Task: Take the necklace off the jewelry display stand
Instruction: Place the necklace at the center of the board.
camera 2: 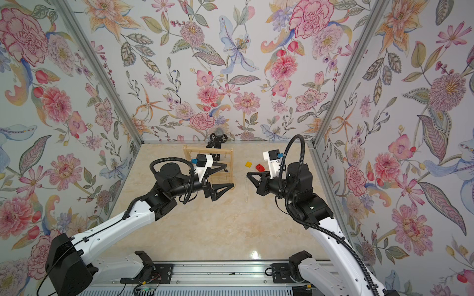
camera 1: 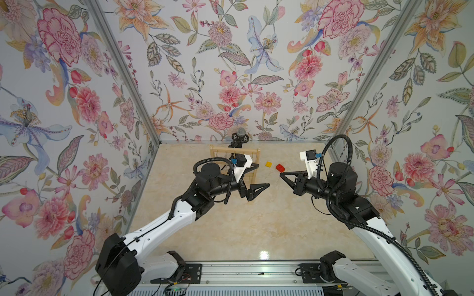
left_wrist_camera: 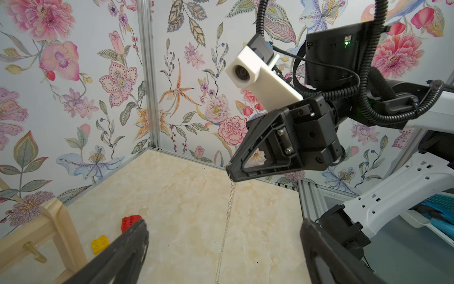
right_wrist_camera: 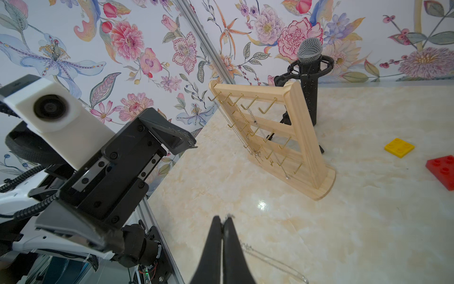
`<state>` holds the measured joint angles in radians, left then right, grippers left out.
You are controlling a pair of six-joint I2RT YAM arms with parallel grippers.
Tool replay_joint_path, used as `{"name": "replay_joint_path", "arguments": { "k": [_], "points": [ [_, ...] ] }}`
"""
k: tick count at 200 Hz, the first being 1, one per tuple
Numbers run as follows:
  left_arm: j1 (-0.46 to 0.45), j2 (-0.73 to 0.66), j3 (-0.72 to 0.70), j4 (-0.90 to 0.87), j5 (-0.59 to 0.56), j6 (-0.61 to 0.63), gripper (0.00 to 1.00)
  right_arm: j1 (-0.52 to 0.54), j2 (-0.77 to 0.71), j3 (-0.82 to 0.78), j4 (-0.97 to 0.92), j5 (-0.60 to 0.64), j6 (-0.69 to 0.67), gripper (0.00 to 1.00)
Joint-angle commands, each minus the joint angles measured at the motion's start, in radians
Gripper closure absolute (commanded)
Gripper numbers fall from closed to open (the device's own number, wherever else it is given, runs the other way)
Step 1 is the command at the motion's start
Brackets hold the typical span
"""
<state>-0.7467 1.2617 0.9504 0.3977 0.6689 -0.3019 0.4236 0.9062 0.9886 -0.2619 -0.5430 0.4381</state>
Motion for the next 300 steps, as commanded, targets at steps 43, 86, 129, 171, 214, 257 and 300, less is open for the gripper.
{"name": "replay_joint_path", "arguments": {
  "k": [43, 86, 129, 171, 214, 257, 300],
  "points": [
    [-0.101, 0.121, -0.062, 0.229, -0.045, -0.026, 0.1, -0.006, -0.047, -0.028, -0.03, -0.062, 0.034, 1.0],
    [-0.101, 0.177, -0.13, 0.349, 0.001, -0.054, 0.15, -0.005, -0.065, -0.027, -0.039, -0.074, 0.046, 1.0],
    [-0.102, 0.24, -0.12, 0.346, 0.041, -0.031, 0.2, -0.004, -0.067, -0.022, -0.05, -0.077, 0.051, 1.0],
    [-0.102, 0.295, -0.09, 0.322, 0.079, -0.02, 0.3, -0.003, -0.067, -0.013, -0.053, -0.079, 0.056, 1.0],
    [-0.102, 0.359, -0.094, 0.342, 0.092, -0.039, 0.37, -0.002, -0.065, -0.003, -0.055, -0.083, 0.059, 1.0],
    [-0.107, 0.389, -0.104, 0.381, 0.107, -0.067, 0.39, -0.003, -0.064, 0.002, -0.056, -0.083, 0.059, 1.0],
    [-0.112, 0.416, -0.12, 0.415, 0.109, -0.088, 0.42, -0.003, -0.065, 0.007, -0.056, -0.084, 0.058, 1.0]
  ]
}}
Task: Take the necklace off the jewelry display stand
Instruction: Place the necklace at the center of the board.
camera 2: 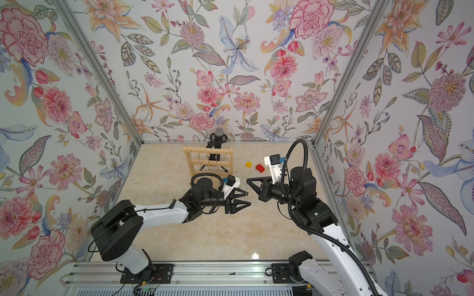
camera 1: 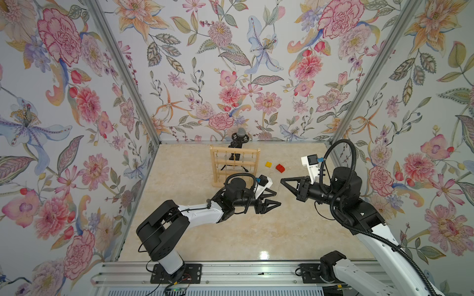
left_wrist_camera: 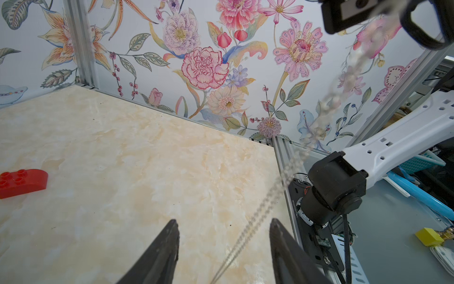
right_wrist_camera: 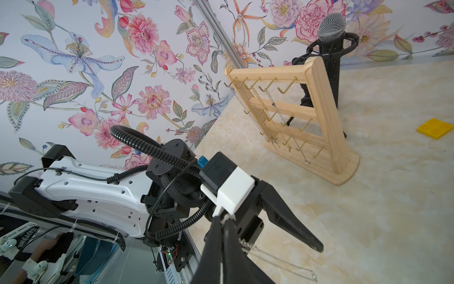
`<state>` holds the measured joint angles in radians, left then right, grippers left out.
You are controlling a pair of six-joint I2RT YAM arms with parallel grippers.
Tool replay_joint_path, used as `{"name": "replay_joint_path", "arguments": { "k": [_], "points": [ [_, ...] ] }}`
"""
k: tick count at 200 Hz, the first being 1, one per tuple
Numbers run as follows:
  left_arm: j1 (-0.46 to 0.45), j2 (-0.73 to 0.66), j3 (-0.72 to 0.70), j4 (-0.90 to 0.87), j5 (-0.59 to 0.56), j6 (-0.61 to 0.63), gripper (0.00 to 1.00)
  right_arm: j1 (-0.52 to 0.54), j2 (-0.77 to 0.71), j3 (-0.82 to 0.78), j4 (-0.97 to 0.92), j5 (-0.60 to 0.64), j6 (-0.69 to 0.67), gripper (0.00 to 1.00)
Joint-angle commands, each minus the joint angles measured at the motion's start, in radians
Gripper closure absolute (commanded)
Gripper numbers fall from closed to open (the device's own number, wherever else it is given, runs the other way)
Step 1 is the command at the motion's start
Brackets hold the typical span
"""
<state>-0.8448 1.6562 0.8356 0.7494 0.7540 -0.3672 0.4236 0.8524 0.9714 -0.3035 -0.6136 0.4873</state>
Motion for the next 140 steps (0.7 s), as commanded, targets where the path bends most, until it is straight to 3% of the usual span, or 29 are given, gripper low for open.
{"name": "replay_joint_path", "arguments": {
  "k": [1, 140],
  "points": [
    [-0.014, 0.022, -0.006, 0.065, 0.024, -0.023, 0.42, -0.003, -0.011, 0.024, -0.014, -0.014, 0.009, 1.0],
    [-0.023, 0.112, -0.017, 0.121, 0.021, -0.053, 0.5, -0.002, -0.011, 0.035, -0.021, -0.012, 0.006, 1.0]
  ]
}}
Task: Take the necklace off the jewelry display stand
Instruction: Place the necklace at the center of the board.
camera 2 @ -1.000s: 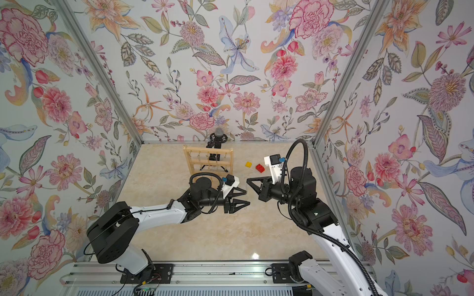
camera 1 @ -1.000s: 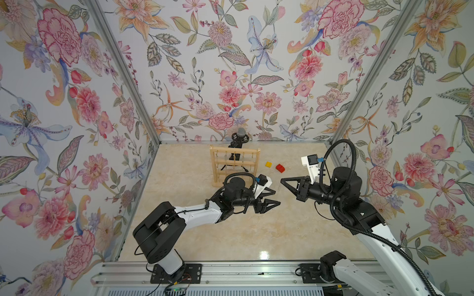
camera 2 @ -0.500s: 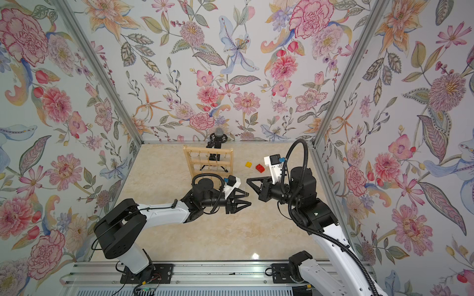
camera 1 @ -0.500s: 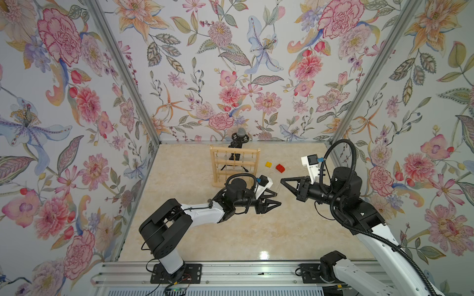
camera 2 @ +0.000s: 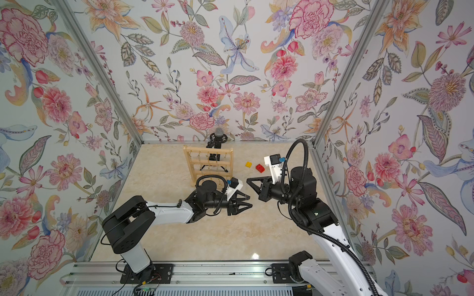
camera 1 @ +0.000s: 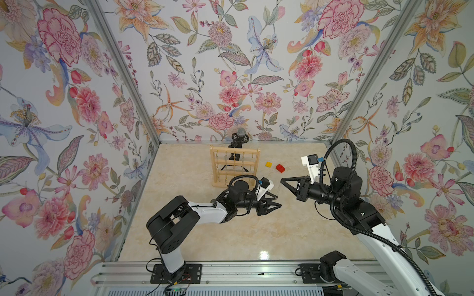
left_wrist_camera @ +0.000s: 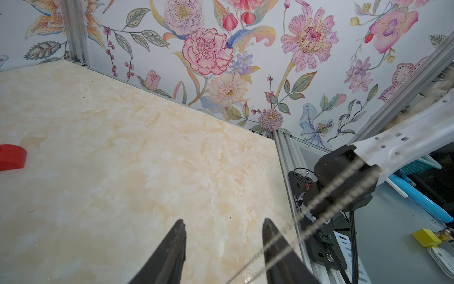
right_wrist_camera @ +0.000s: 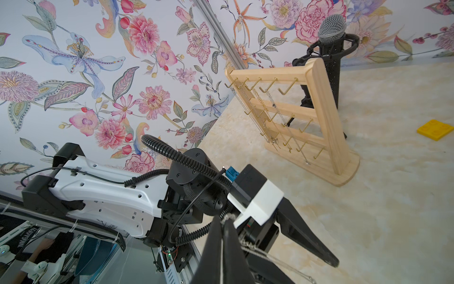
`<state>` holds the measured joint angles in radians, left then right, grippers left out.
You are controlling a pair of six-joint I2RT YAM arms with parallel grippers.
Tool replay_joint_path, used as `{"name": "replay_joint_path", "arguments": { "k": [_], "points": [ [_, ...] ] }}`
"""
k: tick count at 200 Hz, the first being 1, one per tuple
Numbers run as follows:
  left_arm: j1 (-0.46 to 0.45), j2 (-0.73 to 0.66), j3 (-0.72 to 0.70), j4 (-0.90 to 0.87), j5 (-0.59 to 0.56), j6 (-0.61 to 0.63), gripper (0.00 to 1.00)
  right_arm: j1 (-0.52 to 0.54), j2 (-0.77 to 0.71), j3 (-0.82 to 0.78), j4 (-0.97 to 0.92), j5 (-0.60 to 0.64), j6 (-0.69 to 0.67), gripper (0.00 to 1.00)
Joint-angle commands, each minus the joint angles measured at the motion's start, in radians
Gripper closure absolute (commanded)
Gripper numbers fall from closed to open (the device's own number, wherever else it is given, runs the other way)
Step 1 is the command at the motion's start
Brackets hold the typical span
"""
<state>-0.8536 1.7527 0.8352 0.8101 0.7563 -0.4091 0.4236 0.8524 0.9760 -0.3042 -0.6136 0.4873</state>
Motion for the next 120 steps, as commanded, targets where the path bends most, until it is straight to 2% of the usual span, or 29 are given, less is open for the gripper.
{"name": "replay_joint_path", "arguments": {
  "k": [1, 100, 120],
  "points": [
    [-0.015, 0.016, -0.017, 0.061, 0.018, -0.011, 0.5, -0.002, -0.011, 0.03, -0.019, -0.012, 0.005, 1.0],
    [-0.017, 0.058, -0.021, 0.069, 0.015, -0.014, 0.55, -0.004, -0.009, 0.032, -0.023, -0.009, 0.0, 1.0],
    [-0.016, 0.062, -0.018, 0.069, 0.015, -0.016, 0.61, -0.004, -0.006, 0.032, -0.023, -0.008, 0.0, 1.0]
  ]
}}
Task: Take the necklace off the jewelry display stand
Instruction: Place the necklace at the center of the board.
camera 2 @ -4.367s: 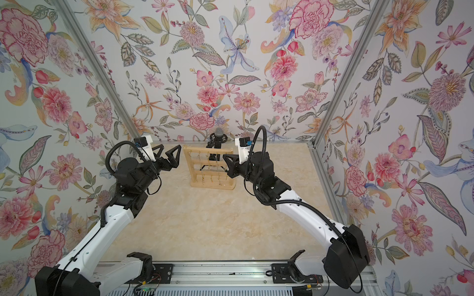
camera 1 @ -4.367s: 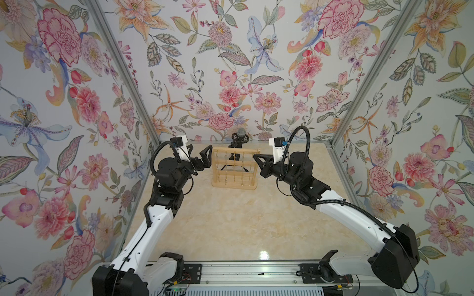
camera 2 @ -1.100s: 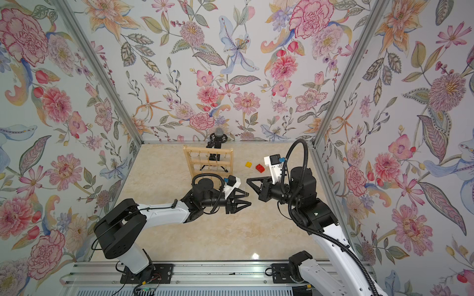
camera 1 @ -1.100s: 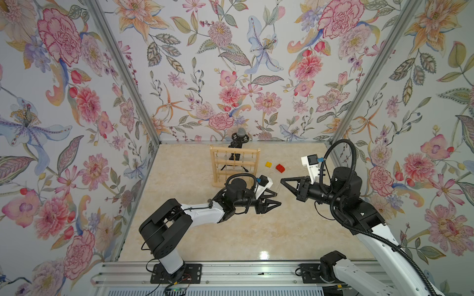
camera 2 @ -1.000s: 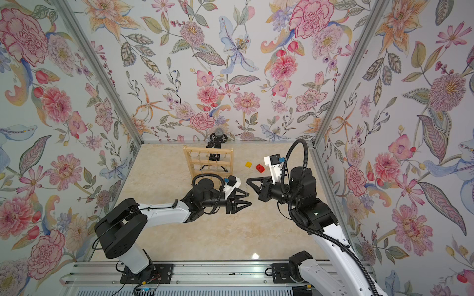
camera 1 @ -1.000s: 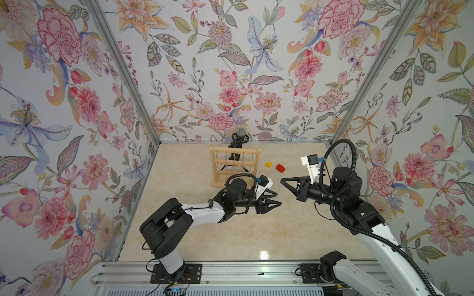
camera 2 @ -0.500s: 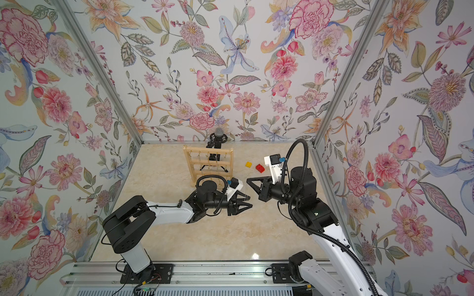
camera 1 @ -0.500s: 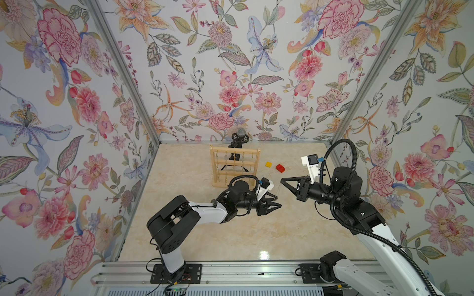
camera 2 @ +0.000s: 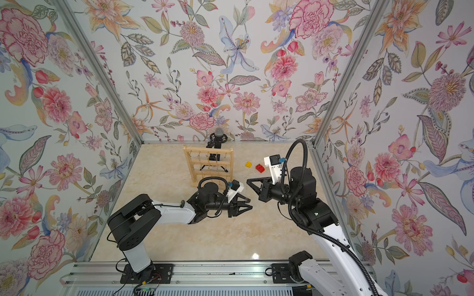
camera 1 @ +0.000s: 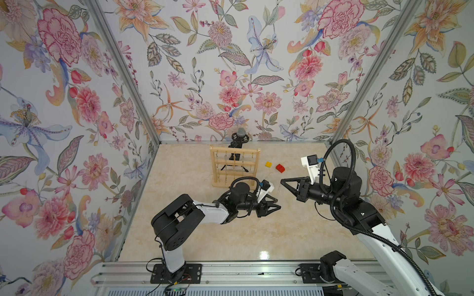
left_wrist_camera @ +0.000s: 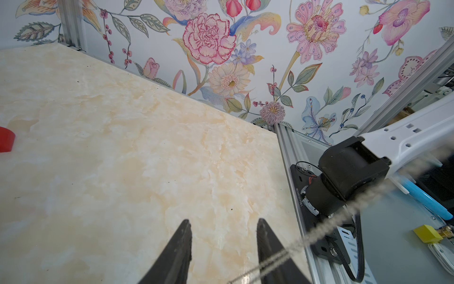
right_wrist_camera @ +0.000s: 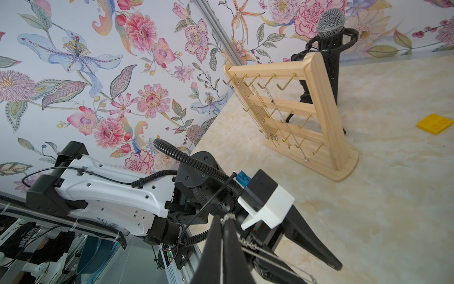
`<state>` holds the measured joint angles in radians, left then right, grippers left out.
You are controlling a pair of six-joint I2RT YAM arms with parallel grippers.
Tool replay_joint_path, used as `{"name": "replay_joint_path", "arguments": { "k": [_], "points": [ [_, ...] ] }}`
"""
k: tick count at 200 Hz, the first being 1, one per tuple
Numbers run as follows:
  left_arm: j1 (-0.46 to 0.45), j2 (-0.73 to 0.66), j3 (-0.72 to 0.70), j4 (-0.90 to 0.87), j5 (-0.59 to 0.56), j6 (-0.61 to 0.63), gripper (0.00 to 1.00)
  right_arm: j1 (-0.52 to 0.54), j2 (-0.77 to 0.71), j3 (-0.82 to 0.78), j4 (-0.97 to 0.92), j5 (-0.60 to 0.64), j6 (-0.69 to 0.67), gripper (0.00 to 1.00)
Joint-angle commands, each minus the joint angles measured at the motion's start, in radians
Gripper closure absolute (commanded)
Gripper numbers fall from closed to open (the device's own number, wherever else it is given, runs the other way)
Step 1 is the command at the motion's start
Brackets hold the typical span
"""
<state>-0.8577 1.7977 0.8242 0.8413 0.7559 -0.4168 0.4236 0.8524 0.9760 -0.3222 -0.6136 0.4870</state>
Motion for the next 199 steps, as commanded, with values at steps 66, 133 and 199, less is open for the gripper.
{"name": "replay_joint_path", "arguments": {
  "k": [66, 133, 199],
  "points": [
    [-0.012, 0.021, -0.011, 0.041, 0.02, -0.013, 0.67, -0.005, -0.004, 0.039, -0.005, -0.008, 0.001, 1.0],
    [-0.012, 0.024, -0.008, 0.037, 0.022, -0.017, 0.91, -0.004, -0.004, 0.039, -0.005, -0.008, 0.001, 1.0],
    [-0.012, -0.007, -0.008, -0.022, -0.014, -0.022, 1.0, -0.002, 0.001, 0.033, -0.003, -0.005, -0.006, 1.0]
  ]
}}
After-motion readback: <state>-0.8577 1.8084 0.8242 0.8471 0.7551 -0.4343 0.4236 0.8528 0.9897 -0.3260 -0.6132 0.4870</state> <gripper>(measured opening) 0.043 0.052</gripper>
